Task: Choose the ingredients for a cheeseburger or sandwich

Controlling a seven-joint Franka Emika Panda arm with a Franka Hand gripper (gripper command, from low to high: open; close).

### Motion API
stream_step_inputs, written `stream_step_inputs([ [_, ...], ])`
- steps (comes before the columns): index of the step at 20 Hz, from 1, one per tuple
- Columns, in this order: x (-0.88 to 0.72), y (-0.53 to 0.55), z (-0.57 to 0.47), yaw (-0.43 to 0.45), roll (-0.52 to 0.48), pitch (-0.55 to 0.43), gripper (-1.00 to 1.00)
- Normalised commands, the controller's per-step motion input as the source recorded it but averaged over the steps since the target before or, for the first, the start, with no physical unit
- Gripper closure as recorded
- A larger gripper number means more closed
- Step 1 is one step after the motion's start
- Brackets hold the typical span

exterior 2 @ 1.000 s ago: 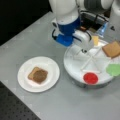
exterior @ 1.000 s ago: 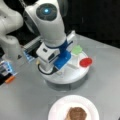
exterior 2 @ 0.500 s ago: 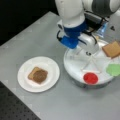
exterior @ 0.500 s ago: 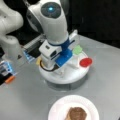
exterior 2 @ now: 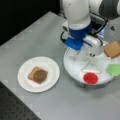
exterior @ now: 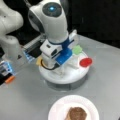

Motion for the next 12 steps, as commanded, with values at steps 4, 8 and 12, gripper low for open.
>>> stream_step_inputs([
  [4,-0.44,0.13,-0.12,0.206,-0.165,-0.23,-1.0],
  [8,-0.33,0.09,-0.11,0.195,-0.103,-0.234,-1.0],
  [12,-0.26,0.03,-0.11,0.203,-0.012,-0.23,-1.0],
])
